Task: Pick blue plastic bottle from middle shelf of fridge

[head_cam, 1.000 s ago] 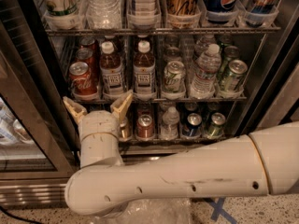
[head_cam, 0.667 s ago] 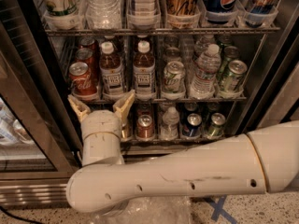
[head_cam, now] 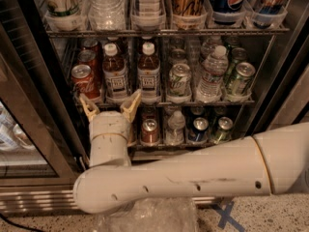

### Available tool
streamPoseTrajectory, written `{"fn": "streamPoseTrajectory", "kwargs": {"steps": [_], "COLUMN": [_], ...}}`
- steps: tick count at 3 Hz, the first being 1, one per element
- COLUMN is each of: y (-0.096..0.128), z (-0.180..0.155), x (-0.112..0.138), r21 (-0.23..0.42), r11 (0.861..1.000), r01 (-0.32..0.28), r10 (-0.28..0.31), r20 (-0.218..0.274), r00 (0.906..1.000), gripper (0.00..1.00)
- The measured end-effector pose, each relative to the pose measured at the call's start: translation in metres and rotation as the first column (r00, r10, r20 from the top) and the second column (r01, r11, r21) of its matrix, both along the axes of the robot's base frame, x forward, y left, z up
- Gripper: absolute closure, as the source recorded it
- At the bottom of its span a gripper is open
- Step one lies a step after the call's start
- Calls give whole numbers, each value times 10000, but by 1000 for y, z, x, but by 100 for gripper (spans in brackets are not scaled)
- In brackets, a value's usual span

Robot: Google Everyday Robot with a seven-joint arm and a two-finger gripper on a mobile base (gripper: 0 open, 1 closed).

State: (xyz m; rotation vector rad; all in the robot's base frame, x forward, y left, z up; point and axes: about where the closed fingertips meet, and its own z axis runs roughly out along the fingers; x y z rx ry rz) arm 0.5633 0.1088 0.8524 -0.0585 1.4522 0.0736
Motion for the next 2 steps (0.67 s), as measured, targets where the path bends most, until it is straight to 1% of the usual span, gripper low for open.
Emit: {"fn": "streamPoseTrajectory", "kwargs": {"steps": [1,2], "y": [5,10], "z": [-1,-4], "x": [9,17], "r21": [-42,-31], "r11": [9999,9996], "r01": [-154,-284], "r10": [155,284], "r20": [152,234], "r00": [9998,9993], "gripper": [15,17]}}
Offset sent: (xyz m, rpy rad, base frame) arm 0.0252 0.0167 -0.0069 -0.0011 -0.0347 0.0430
